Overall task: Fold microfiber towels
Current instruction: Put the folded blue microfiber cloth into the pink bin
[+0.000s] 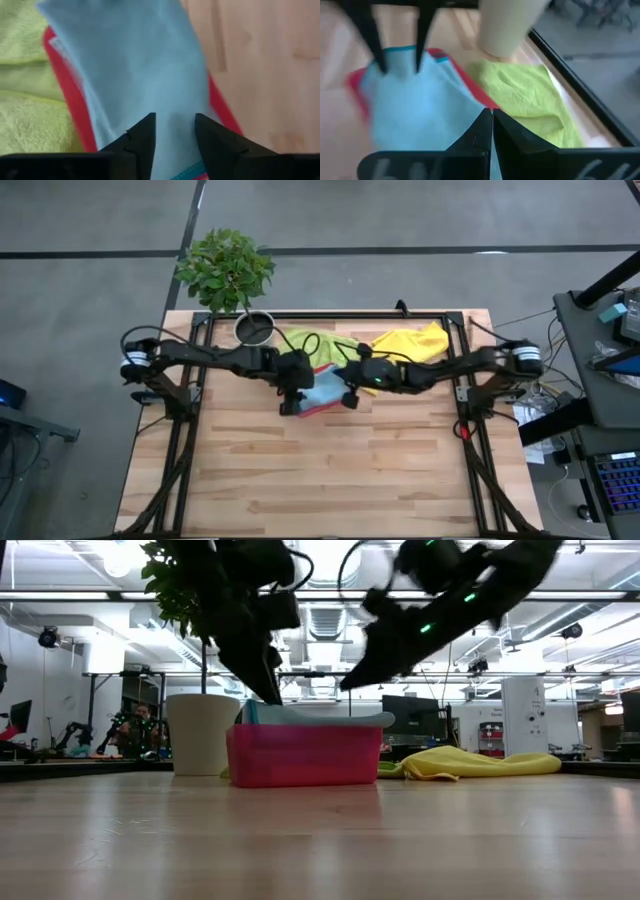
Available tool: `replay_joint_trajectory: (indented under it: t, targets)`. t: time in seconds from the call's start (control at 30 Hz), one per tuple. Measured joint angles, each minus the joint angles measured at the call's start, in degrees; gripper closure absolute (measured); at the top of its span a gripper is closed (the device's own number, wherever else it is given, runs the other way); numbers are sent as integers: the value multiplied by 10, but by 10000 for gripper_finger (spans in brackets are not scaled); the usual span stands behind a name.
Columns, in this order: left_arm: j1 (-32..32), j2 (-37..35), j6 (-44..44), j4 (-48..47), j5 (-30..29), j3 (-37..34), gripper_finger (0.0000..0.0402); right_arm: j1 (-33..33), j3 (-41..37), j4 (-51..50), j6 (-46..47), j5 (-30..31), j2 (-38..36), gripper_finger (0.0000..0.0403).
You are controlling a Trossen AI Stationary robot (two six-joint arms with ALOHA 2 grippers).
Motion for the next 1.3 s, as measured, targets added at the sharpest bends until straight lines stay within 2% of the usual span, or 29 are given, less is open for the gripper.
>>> replay_joint_trajectory:
  t: [0.27, 0.5, 0.7, 0.97, 1.03, 1.2, 1.3]
  targets:
    - [6, 1, -3, 35, -1, -50, 343, -45, 96, -57, 22, -15, 124, 394]
    - [6, 1, -30, 35, -1, -73, 361, -49, 143, -104, 21, -20, 169, 394]
    - [6, -1, -33, 33, -3, -71, 362, -49, 153, -136, 16, -20, 159, 394]
    - [6, -20, -34, 34, -4, -51, 362, -49, 158, -212, 9, -20, 84, 394]
    - [3, -23, -34, 34, -3, -50, 362, -49, 157, -249, 8, -48, 62, 394]
    - [-7, -19, -48, 37, 5, -54, 362, -49, 157, -327, 24, -188, 31, 394]
    - [-13, -11, -49, 46, 33, -61, 362, -48, 156, -350, 31, -212, 31, 394]
